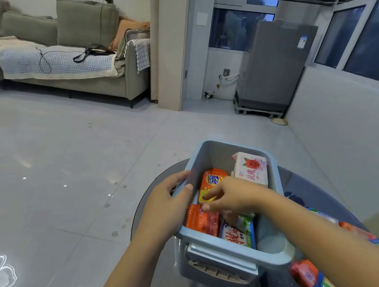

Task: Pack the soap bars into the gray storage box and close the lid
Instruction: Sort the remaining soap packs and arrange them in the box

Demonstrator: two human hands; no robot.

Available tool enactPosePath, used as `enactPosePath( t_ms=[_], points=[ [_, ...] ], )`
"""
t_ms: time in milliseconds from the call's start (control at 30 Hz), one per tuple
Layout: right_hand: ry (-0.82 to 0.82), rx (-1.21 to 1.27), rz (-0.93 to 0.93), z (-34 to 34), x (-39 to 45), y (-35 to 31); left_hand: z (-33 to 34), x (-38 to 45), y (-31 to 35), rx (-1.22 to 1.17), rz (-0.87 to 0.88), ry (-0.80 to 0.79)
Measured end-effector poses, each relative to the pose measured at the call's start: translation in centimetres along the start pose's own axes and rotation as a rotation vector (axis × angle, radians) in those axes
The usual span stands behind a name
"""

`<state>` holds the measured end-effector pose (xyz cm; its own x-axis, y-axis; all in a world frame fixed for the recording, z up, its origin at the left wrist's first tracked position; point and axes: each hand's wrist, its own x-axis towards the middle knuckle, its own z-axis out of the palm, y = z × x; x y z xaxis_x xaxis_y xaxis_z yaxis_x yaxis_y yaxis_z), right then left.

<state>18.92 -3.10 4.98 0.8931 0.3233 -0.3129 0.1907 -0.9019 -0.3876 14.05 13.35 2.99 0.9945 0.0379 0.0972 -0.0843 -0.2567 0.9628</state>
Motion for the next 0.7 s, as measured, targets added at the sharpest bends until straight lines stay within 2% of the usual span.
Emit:
enactPosePath(
  t_ms=[167,267,333,533,700],
  points=[
    [0.185,0.392,-0.113,-0.7,-3.8,-0.4,0.8,-1.6,0.6,0.203,0.082,0.093],
    [0.339,0.491,-0.166,-0.4,-6.9,-0.2,1.3,-2.8,1.6,0.286,0.222,0.139],
    [0.456,0.524,-0.164,0.0,-9.1,0.2,1.9,-3.6,2.6,0.231,0.304,0.149],
    [0.755,0.553,-0.103,1.4,-15.6,2.7,6.1,-6.5,4.6,0.009,0.378,-0.010],
    [0.898,0.579,0.055,2.3,-19.7,6.6,10.7,-8.8,5.6,-0.019,0.462,-0.116]
  ],
)
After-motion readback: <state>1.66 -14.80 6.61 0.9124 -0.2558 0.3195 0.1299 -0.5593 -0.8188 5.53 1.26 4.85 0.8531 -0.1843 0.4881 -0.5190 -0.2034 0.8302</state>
